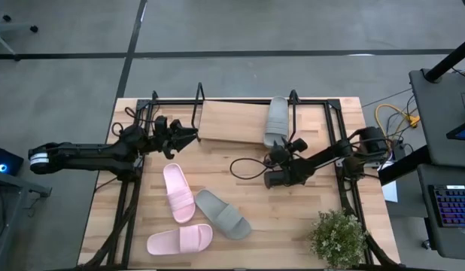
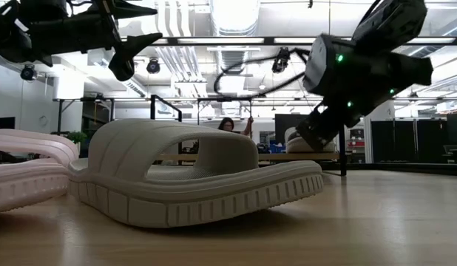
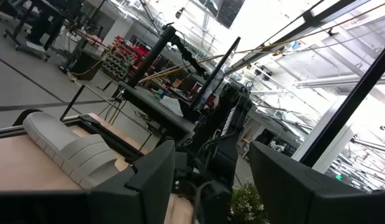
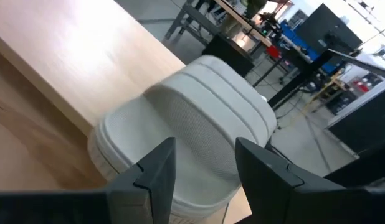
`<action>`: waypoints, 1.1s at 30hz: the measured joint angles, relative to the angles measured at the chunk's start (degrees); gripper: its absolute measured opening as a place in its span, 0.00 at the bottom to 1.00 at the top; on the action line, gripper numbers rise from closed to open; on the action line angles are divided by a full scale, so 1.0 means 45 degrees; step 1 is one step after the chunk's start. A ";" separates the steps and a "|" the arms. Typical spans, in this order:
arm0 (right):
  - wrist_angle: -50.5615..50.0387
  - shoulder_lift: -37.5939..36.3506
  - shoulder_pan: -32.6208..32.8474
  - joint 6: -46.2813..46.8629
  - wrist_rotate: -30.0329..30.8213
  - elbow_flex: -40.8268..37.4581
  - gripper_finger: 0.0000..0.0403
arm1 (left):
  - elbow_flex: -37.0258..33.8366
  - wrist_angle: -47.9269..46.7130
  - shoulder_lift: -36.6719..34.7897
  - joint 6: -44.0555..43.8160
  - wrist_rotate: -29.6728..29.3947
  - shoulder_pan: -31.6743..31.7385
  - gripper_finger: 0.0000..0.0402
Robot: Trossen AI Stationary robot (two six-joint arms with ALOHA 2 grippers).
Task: Pick and place slides into the shelf
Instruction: Put the gray slipper on the shelf
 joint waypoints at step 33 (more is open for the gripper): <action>0.4809 -0.8369 -0.0376 -0.3718 -1.3591 0.0214 0.28 | 0.0000 0.0112 0.0000 0.0776 -0.0004 -0.0002 0.48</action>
